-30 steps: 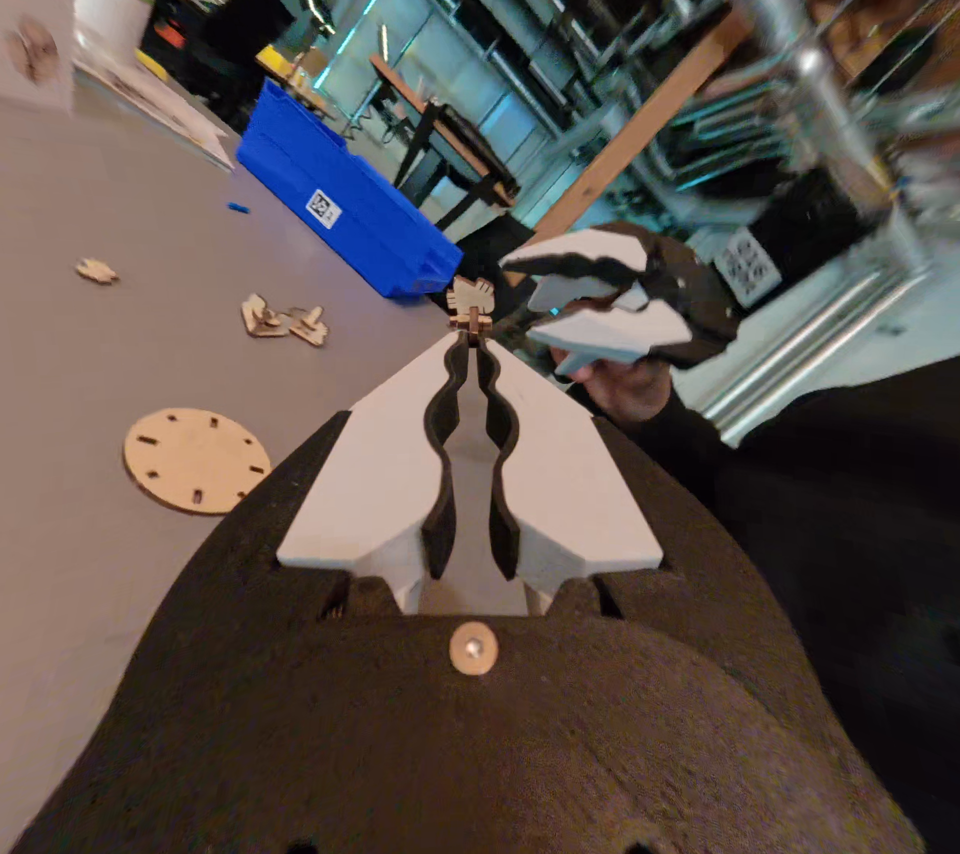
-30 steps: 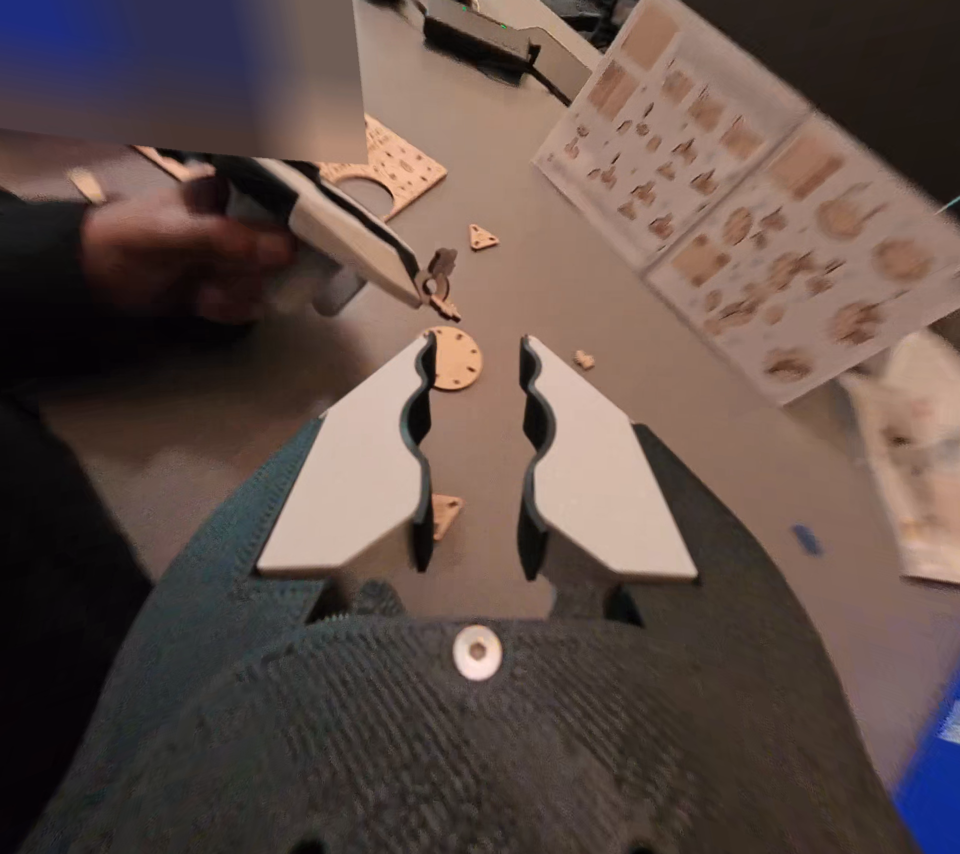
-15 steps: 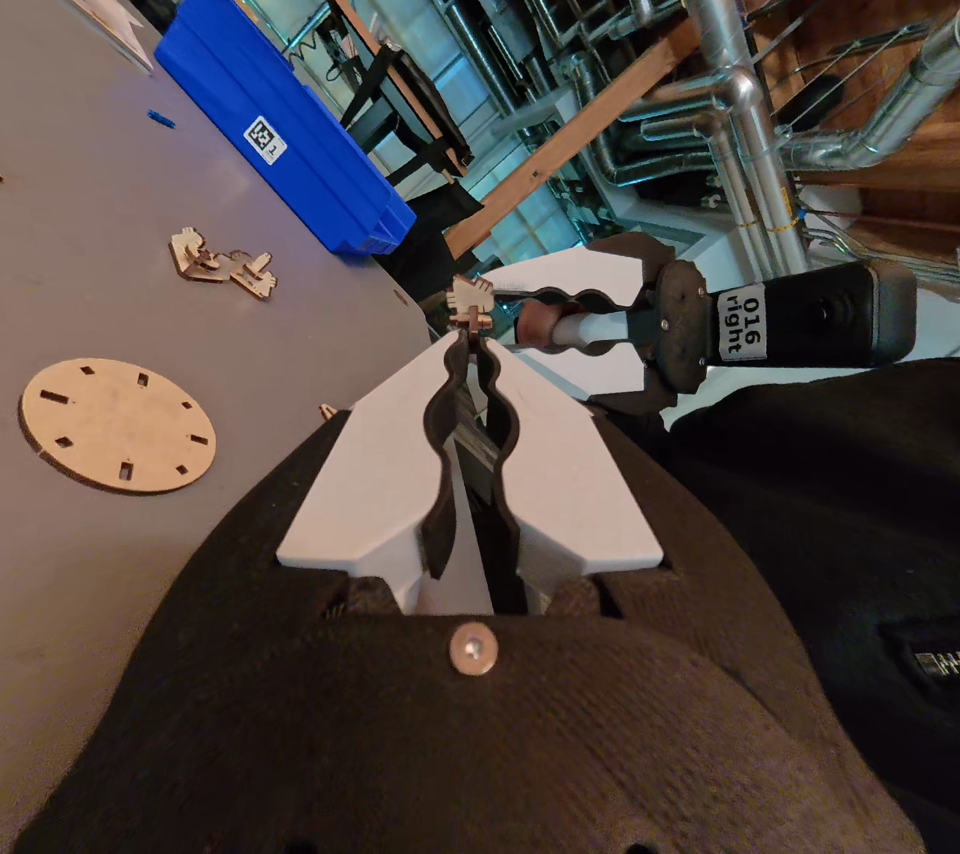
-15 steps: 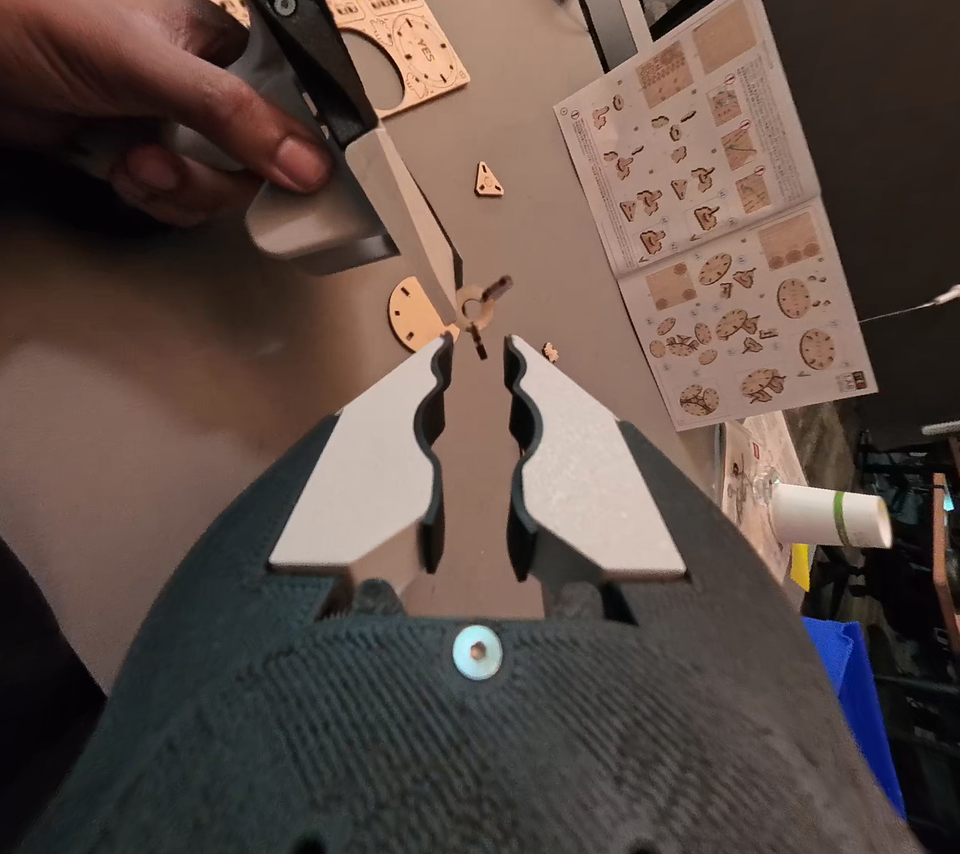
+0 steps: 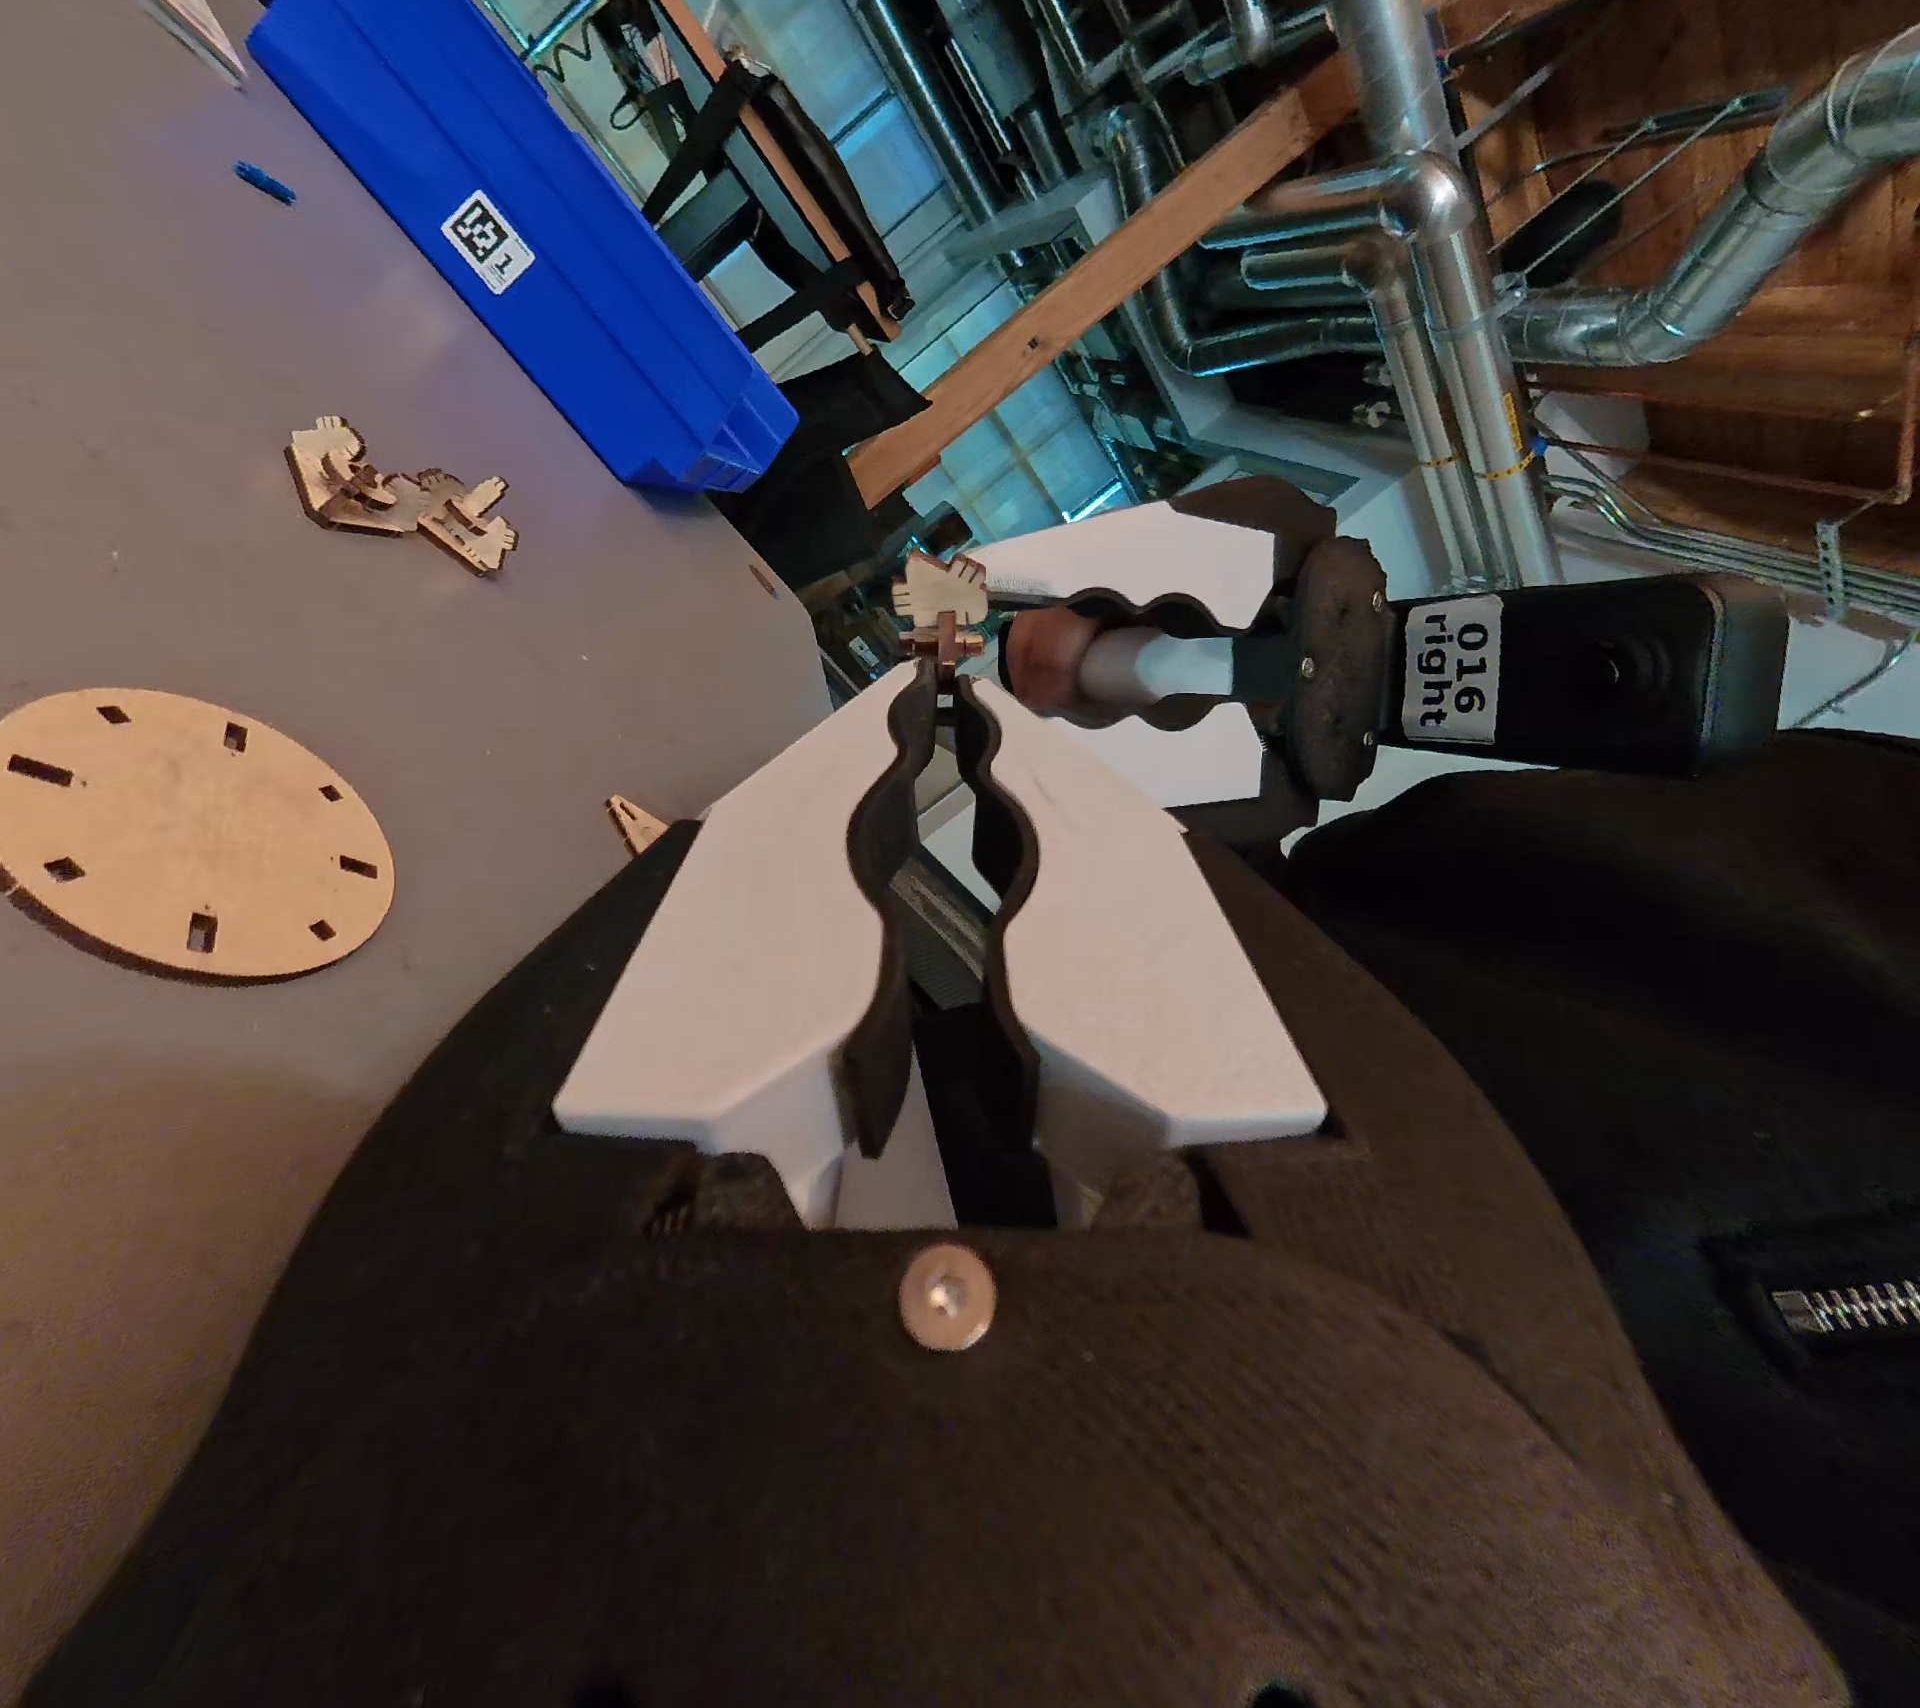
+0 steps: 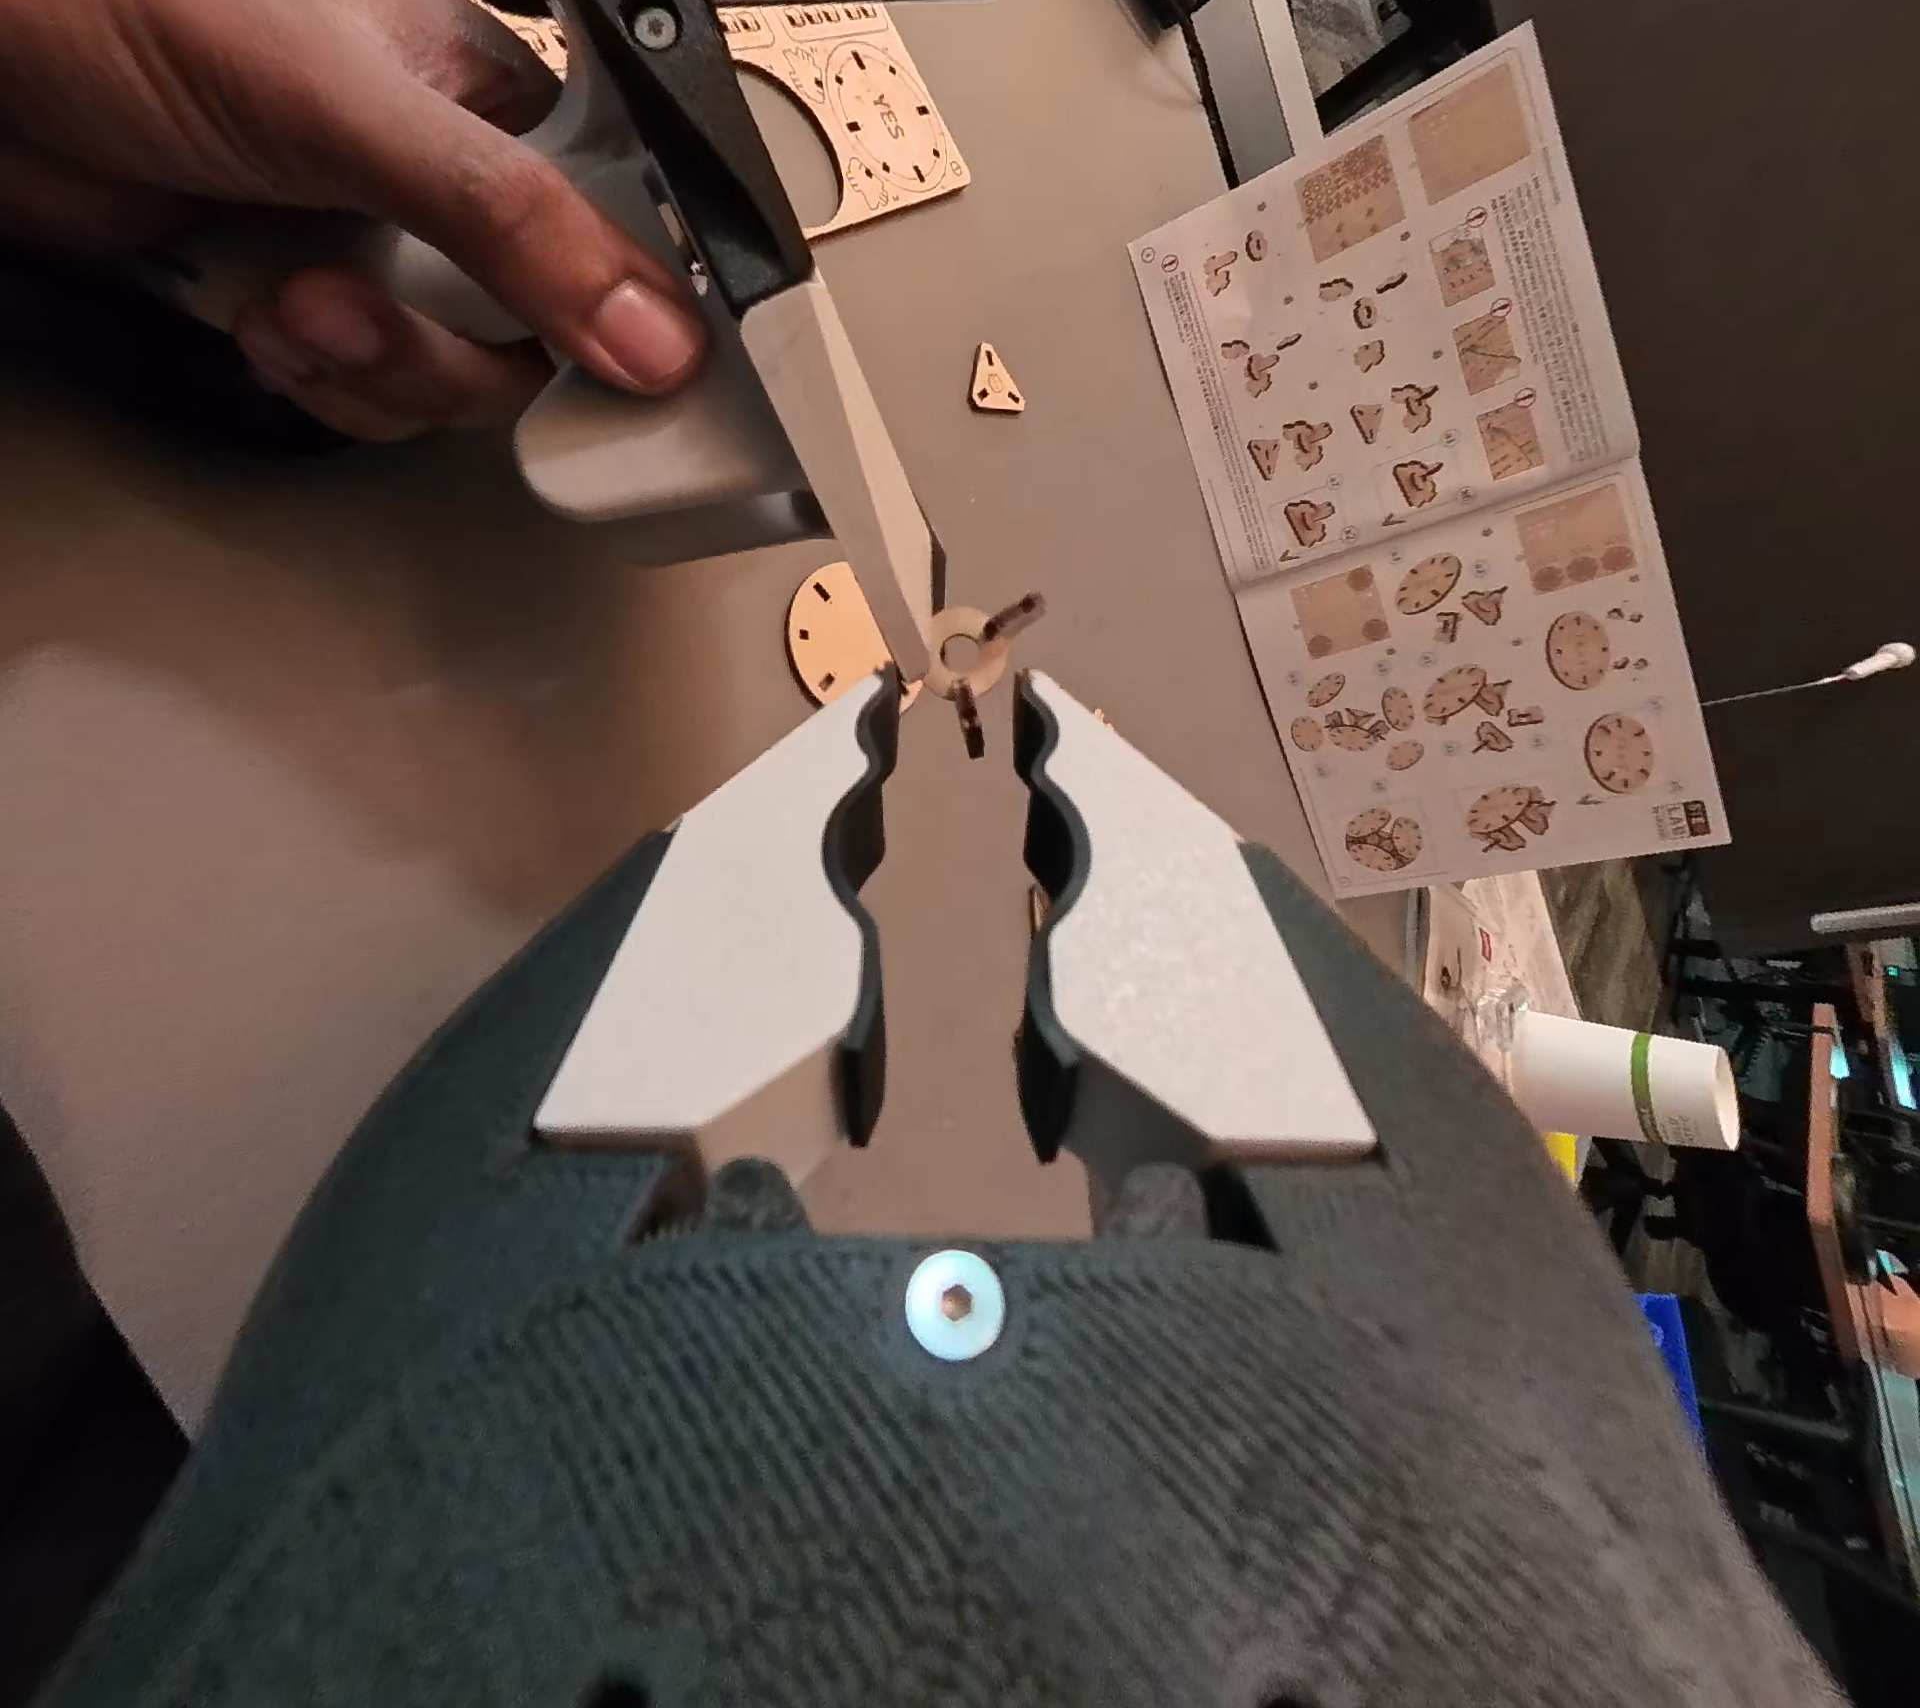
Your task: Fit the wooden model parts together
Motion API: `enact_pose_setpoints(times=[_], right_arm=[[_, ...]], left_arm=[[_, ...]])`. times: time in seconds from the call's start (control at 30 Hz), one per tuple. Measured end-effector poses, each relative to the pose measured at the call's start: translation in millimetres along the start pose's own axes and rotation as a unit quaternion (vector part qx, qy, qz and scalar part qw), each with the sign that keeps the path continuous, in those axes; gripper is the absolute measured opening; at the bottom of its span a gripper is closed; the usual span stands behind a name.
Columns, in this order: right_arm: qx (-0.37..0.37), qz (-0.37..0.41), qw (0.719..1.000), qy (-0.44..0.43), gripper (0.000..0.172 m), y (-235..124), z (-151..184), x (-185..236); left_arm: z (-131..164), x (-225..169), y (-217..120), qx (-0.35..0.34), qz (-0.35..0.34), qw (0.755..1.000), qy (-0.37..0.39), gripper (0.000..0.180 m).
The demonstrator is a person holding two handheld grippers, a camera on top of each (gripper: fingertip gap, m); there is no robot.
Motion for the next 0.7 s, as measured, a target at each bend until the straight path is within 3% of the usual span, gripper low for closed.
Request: enact_pose_setpoints(times=[0.17,0.23,0.47,0.6,0.7], right_arm=[[-0.001,0.003,1.0,-0.012,0.018,0,0,1],[-0.014,0.008,1.0,0.0,0.014,-2,-3,-2],[-0.112,-0.058,0.977,0.171,0.015,-18,-24,-16],[-0.206,-0.176,0.914,0.302,0.014,-34,-47,-13],[-0.287,-0.29,0.825,0.39,0.014,-53,-68,-11]], left_arm=[[0,0,1,0.001,0.0,1.0,0.002,0.001],[-5,-1,-1,-0.017,-0.001,1.0,0.006,0.015],[-21,-13,-7,-0.069,0.033,0.997,0.019,0.035],[-41,-41,-17,-0.141,0.126,0.982,0.018,0.049],[-52,-61,-28,-0.179,0.19,0.965,0.031,0.052]])
Point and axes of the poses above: each gripper's, where its closed fingertips meet, y out along the fingers, z out of its underside, x = y × z across the jaws, the point moved 1 cm from there along -y, back along the fingers, and after that the axes turned 8 degrees about y, right-handed, at the moved point
